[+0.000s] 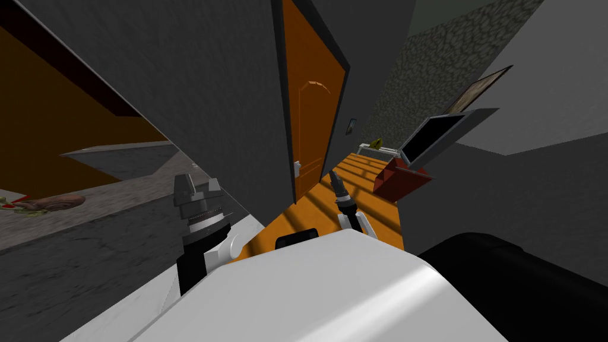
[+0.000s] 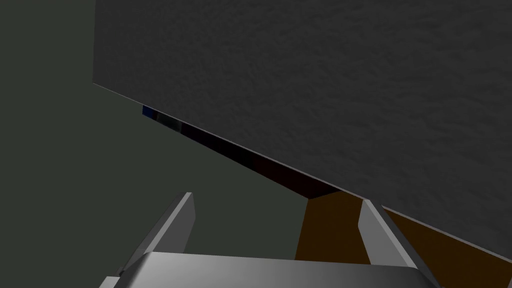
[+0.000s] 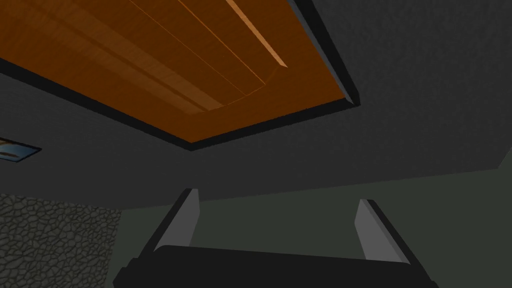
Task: Pull the door open
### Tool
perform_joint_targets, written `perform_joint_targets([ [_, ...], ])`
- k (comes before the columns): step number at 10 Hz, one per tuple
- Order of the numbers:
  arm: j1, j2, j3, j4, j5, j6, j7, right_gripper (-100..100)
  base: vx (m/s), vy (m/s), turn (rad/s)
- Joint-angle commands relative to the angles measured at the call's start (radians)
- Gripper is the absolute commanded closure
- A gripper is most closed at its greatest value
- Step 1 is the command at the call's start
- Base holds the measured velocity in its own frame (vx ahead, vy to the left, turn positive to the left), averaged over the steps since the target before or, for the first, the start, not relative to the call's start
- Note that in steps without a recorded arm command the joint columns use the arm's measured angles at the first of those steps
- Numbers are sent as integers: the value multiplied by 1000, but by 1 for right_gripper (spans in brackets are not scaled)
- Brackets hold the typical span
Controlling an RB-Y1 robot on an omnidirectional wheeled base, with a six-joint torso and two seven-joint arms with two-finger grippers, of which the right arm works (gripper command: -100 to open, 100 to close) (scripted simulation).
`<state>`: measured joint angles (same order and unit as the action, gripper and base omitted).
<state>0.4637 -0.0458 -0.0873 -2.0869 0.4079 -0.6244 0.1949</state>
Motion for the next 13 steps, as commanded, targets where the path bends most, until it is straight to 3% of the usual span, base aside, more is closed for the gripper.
perform_joint_targets([
  [1, -9, -1, -4, 33, 47, -4, 20, -100, 92, -25, 117],
  [13, -80, -6, -52, 291, 384, -42, 153, -100, 95, -40, 102],
])
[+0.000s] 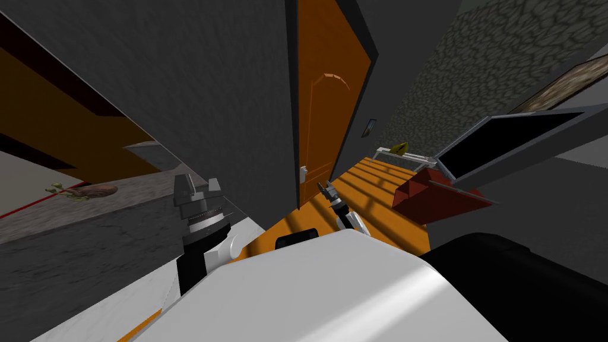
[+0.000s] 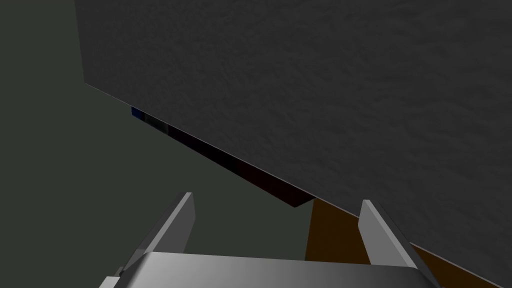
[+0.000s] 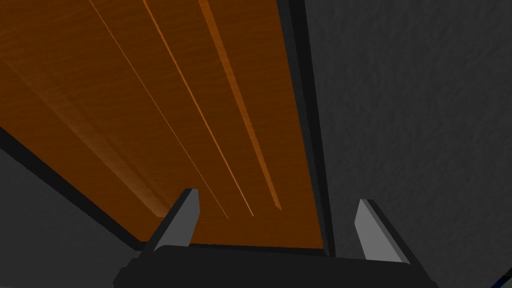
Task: Pull the door open
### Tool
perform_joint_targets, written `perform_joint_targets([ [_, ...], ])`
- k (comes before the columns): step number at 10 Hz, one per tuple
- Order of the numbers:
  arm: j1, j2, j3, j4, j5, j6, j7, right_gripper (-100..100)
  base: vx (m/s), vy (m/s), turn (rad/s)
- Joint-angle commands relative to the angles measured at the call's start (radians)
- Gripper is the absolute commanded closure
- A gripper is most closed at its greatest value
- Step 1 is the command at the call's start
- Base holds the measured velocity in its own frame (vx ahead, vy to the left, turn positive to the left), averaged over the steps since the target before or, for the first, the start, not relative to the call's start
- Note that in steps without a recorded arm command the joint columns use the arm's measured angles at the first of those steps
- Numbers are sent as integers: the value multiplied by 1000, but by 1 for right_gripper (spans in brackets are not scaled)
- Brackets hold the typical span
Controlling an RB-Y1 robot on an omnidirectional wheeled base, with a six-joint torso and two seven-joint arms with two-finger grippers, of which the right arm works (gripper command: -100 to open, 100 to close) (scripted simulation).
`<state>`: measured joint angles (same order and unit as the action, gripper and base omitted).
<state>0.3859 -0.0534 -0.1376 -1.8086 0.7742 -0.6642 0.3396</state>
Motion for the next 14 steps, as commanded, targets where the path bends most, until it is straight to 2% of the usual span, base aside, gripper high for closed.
perform_joint_targets([
  [1, -8, 2, -6, 32, 43, -5, 18, -100, 99, -37, 104],
  [6, -33, 8, -23, 123, 163, -18, 65, -100, 85, -54, 82],
  [14, -64, 22, -44, 237, 311, -35, 124, -100, 95, -48, 66],
])
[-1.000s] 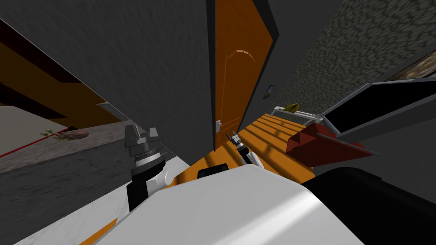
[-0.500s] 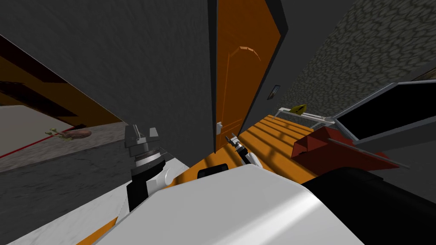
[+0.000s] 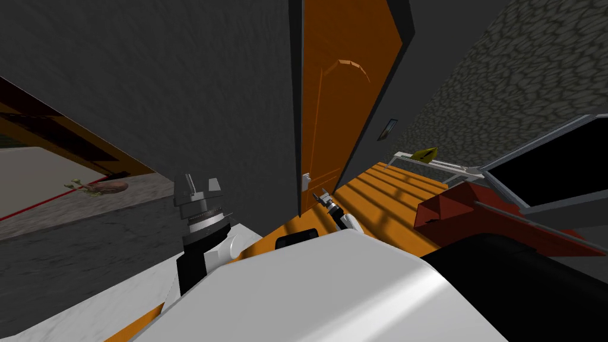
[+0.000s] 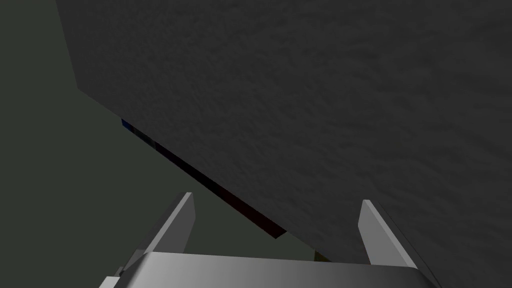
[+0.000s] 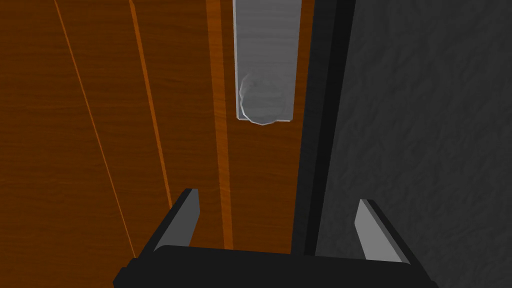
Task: Pull the door open
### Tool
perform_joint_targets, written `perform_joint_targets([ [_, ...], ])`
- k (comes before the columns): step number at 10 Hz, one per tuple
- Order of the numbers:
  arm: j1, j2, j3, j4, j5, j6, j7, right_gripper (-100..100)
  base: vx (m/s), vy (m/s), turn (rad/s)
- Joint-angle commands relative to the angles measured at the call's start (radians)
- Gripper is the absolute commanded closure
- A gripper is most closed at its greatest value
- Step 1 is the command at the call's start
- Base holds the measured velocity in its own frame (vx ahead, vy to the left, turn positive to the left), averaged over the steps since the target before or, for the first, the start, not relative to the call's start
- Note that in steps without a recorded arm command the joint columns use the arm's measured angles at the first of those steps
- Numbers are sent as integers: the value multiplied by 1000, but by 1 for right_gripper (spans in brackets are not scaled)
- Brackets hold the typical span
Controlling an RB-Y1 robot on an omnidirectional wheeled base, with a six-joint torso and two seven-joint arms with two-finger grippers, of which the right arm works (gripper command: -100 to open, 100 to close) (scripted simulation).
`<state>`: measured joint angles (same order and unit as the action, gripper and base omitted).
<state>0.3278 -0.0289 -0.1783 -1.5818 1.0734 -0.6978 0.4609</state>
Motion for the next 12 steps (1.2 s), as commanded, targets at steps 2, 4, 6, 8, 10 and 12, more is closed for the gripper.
perform_joint_targets([
  [2, -32, -10, -7, 32, -2, 10, 13, -100, 41, 21, 19],
  [4, -70, -17, -15, 69, -8, 22, 25, -100, 45, 103, 23],
  [6, -113, -18, -25, 112, -14, 36, 40, -100, 90, 36, 39],
  [8, -156, -13, -34, 153, -21, 50, 53, -100, 126, 6, 54],
  [10, -179, -7, -39, 175, -24, 58, 61, -100, 133, -15, 60],
  [12, -192, 0, -40, 186, -24, 63, 65, -100, 107, -25, 78],
])
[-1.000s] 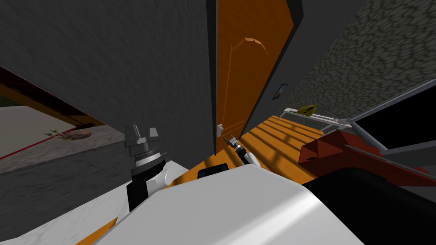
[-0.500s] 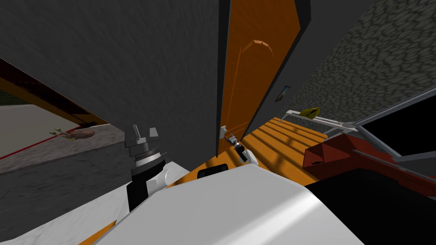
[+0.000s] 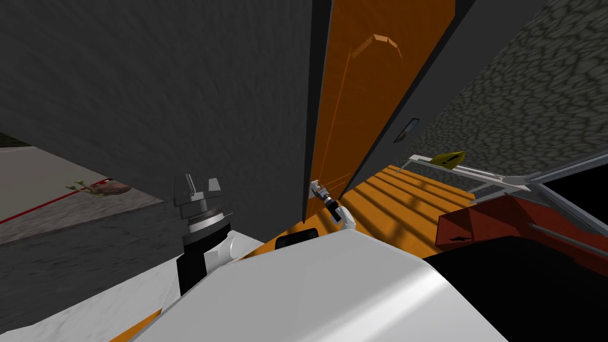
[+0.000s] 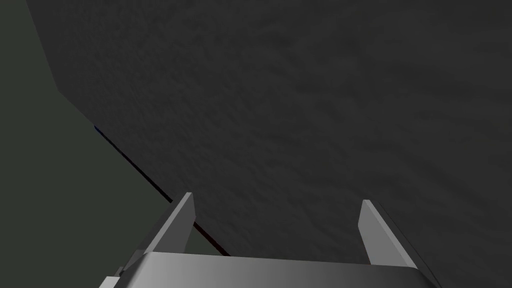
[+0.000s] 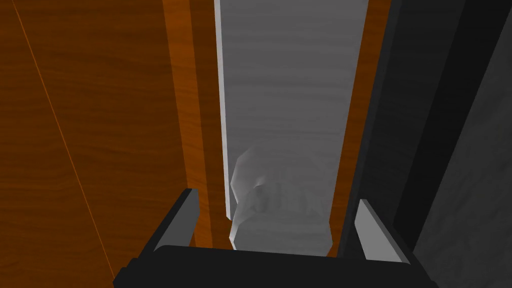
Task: Pull the door open
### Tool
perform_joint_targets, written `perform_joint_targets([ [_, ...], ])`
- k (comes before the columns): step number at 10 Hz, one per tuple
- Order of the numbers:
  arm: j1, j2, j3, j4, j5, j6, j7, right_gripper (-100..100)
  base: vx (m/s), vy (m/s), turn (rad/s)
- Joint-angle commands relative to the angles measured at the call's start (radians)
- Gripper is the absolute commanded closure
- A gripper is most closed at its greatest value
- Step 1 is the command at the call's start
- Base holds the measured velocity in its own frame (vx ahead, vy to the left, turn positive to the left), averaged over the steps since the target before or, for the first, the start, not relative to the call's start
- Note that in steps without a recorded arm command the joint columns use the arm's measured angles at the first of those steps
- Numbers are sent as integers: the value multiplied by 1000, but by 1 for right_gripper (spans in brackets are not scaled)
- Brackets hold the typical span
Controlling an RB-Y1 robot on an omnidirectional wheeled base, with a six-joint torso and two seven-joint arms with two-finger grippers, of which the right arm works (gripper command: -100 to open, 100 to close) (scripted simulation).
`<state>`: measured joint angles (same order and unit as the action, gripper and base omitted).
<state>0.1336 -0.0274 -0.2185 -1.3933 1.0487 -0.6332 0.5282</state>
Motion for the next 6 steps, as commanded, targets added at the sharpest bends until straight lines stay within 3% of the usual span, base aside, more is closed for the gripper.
perform_joint_targets([
  [1, 3, -1, 0, -2, 0, -2, -2, 100, -11, 3, -22],
  [6, 3, -1, 0, -2, 0, -2, -2, 100, -11, 3, -2],
])
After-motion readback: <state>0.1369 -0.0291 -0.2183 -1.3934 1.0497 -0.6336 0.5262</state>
